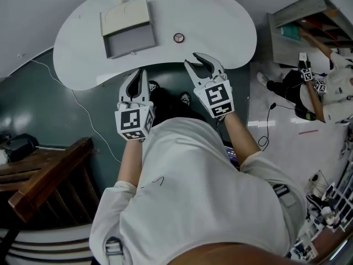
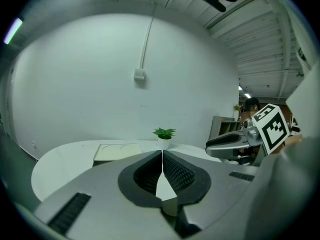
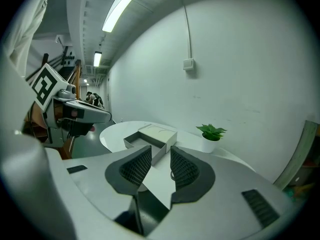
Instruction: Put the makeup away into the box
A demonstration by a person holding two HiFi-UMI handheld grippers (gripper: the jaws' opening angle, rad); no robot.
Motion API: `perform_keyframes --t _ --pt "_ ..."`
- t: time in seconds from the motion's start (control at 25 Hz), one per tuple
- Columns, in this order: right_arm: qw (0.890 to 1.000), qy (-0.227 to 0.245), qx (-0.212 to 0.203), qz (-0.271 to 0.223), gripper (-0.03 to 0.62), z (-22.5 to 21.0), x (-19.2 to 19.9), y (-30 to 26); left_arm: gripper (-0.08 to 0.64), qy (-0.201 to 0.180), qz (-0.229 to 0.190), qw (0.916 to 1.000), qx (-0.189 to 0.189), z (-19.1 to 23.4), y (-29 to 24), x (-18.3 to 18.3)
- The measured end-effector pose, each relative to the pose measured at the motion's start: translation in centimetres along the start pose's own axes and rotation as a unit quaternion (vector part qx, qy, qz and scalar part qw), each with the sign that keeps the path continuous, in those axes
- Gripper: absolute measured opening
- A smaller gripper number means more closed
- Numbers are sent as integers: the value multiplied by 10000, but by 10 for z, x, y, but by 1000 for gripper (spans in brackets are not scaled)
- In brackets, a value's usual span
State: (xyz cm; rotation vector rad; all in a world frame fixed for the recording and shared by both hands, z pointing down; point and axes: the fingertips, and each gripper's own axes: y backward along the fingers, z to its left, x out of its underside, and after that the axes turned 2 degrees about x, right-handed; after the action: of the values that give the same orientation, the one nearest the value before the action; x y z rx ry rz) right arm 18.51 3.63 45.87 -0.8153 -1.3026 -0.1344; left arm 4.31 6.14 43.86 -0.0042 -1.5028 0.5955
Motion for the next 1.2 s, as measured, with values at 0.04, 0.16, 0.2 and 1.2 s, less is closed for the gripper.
perform_keyframes --t 0.04,0.16,0.2,1.2 --pt "10000 16 -3 36 115 -1 -1 -7 23 25 22 10000 11 6 -6 1" --pt "9998 87 14 188 124 -3 -3 -29 23 80 84 9999 98 24 -25 2" --pt "9996 121 31 261 126 -4 -3 -36 22 92 101 9998 152 29 -31 1" --pt "9538 830 -235 2878 170 -33 87 -192 23 90 1140 9852 1274 138 -136 32"
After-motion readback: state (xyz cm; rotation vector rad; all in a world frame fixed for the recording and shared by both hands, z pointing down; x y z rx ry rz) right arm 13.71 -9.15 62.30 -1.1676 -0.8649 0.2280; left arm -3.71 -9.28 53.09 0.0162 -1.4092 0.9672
